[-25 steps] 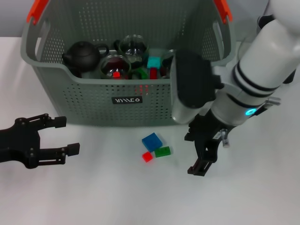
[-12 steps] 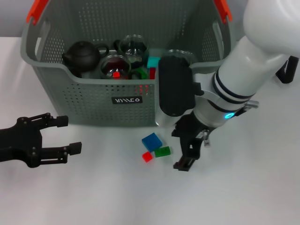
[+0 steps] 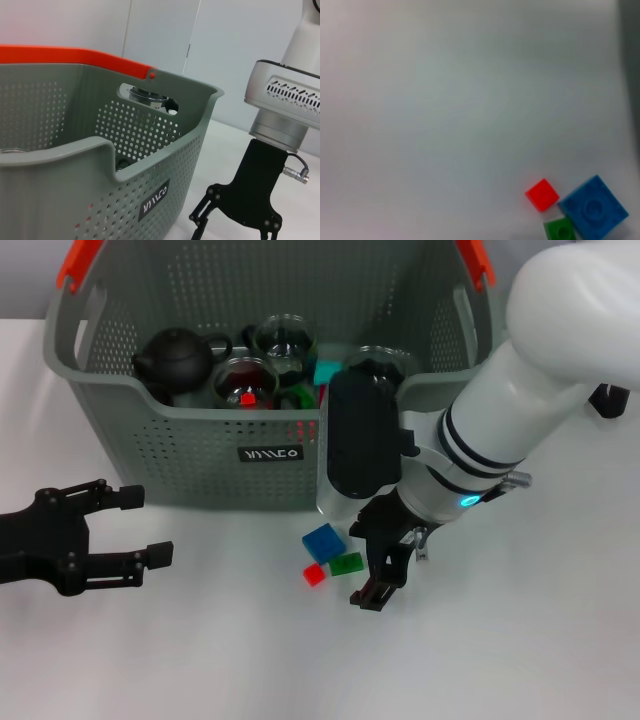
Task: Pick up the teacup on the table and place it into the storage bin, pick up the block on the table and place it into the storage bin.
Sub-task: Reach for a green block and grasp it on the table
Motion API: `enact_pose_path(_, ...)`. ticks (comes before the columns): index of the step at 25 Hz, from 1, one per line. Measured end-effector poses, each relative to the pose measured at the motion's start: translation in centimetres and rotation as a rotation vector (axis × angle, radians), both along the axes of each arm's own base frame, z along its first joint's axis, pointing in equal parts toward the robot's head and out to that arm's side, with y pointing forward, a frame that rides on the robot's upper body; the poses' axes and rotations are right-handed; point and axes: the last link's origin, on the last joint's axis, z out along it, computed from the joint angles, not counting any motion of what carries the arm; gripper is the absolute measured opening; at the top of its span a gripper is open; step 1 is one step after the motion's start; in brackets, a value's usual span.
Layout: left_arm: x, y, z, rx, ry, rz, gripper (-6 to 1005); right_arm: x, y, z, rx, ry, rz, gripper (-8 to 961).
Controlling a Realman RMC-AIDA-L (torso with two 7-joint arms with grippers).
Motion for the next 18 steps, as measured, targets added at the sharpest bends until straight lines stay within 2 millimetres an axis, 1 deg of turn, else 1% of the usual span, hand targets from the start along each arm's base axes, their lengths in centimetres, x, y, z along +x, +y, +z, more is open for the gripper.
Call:
enact_pose_path(12, 0.0, 0.0, 0.02, 0.0, 0.001, -0.001, 879, 0.53, 0.25, -0.43, 0.028, 0.02, -0.024, 894)
enact_pose_path(18, -0.02, 0.01, 0.02, 0.001, 0.002, -0.001, 879, 0.5, 0.26, -0.49, 0.036, 0.023, -0.036, 892)
